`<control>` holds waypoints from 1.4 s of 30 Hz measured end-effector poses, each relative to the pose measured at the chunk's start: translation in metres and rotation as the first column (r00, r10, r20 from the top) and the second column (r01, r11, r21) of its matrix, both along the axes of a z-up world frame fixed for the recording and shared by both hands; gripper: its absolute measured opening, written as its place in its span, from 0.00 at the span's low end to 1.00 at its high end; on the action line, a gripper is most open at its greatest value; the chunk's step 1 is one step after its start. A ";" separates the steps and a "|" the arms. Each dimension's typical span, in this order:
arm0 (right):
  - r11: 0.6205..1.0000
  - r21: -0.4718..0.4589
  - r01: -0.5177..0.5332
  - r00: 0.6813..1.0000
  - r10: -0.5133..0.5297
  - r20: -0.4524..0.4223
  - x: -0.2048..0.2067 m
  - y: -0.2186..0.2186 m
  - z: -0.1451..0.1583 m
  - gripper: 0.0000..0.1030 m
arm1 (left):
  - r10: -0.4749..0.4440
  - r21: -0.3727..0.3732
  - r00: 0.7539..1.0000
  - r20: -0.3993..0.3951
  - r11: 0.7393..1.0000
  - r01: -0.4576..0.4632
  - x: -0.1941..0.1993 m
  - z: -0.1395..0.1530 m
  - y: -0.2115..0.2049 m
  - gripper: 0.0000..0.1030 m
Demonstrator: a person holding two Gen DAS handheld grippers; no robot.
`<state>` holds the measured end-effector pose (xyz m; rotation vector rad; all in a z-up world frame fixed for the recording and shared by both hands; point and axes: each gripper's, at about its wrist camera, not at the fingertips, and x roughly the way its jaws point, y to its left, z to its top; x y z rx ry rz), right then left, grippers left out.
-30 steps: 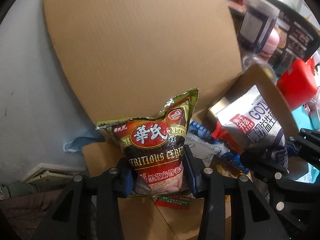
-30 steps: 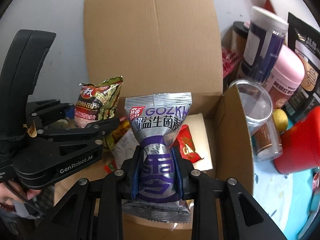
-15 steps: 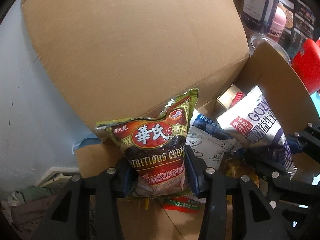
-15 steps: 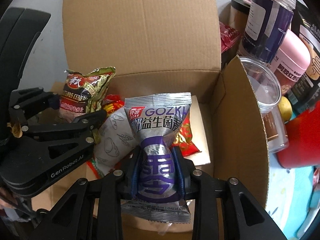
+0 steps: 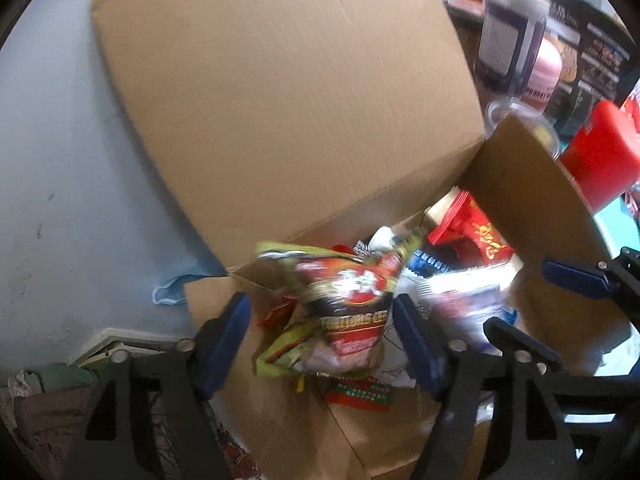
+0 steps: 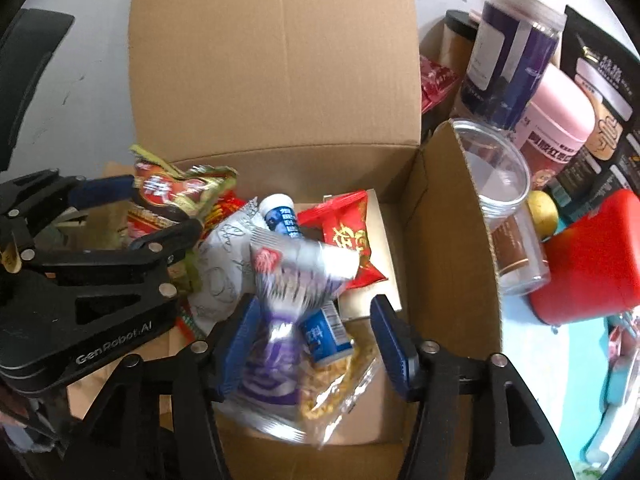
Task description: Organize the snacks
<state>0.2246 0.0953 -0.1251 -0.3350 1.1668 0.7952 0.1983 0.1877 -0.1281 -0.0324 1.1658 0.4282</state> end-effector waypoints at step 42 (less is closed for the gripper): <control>0.955 0.287 0.070 0.899 -0.185 0.398 -0.245 -0.186 0.265 0.82 | -0.008 0.091 0.903 0.430 0.995 -0.035 -0.289 0.245 -0.122 0.73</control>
